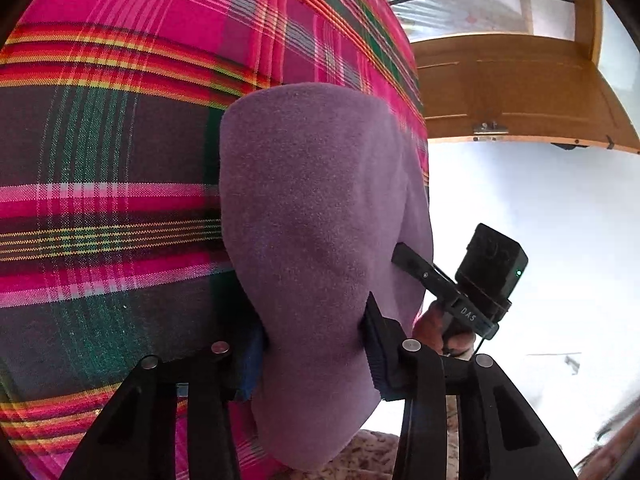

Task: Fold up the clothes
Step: 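Press and smooth the folded fleece edge with both open grippers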

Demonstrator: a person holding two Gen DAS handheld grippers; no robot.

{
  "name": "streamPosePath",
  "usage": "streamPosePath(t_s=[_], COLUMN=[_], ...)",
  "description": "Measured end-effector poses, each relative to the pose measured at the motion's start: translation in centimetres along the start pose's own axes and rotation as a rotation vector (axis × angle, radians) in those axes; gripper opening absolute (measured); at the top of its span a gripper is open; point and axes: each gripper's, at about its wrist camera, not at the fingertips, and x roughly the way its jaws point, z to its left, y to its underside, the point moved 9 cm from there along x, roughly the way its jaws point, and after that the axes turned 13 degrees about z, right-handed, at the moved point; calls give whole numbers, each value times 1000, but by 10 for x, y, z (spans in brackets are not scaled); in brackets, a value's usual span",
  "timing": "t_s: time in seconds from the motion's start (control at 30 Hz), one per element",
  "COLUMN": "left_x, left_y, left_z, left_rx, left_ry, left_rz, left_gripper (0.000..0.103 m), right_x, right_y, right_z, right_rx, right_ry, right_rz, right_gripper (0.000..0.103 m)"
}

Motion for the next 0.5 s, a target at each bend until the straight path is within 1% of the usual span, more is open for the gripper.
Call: streamPosePath(t_s=[0.23, 0.37, 0.5], left_x=[-8, -29, -52], left_y=[-3, -11, -21], left_z=[-8, -12, -11], left_rx=[25, 40, 41], left_ry=[18, 23, 21], left_rz=[4, -37, -79], left_gripper=[44, 44, 44], right_x=[-5, -6, -2], right_y=[-5, -13, -28], right_z=[8, 14, 27], right_rx=[42, 74, 73], right_ry=[-15, -69, -97], right_rz=[-35, -56, -79], right_gripper=[24, 24, 23])
